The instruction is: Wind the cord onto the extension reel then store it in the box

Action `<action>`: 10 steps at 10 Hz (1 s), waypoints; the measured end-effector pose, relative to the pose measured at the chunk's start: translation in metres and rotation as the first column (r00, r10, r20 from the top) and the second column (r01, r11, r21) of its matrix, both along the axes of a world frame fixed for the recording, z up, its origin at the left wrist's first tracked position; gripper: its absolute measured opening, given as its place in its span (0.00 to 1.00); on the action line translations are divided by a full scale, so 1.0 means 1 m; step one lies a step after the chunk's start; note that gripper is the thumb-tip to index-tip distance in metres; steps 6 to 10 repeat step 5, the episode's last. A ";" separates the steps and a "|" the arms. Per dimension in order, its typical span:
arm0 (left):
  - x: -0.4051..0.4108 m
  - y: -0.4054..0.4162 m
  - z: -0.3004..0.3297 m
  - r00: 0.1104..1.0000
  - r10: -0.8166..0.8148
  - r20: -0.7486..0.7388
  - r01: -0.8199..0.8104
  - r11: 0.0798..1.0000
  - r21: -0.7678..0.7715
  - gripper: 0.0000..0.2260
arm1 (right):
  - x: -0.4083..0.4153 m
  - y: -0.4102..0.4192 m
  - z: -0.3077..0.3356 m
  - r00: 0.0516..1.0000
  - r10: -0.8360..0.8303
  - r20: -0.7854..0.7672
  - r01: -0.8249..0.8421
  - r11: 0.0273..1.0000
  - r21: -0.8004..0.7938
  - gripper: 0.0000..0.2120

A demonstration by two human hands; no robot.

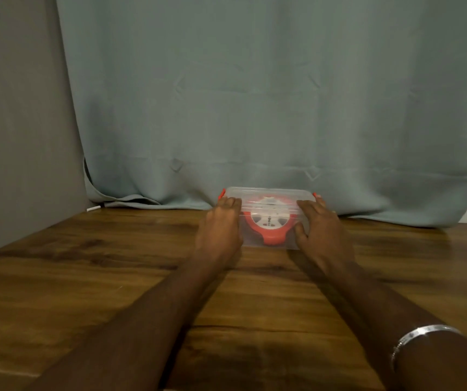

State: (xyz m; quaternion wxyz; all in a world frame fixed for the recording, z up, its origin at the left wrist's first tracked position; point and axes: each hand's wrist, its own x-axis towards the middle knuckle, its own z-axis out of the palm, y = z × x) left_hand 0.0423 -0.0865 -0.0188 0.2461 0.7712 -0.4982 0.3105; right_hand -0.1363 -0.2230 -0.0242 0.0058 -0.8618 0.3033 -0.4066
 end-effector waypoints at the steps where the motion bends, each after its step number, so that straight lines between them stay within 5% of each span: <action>1: 0.024 -0.033 -0.003 1.000 -0.016 -0.016 0.016 1.000 0.016 0.26 | 0.026 -0.031 0.001 1.000 -0.006 0.000 0.006 1.000 0.030 0.28; 4: 0.036 -0.052 0.028 0.996 0.057 -0.071 -0.034 0.955 0.296 0.35 | 0.048 -0.052 0.028 0.967 -0.086 -0.239 0.108 0.991 0.083 0.33; 10: 0.024 -0.033 0.058 0.985 0.076 -0.155 -0.037 0.969 0.245 0.35 | 0.031 -0.034 0.062 0.982 -0.046 -0.181 0.067 0.991 0.112 0.37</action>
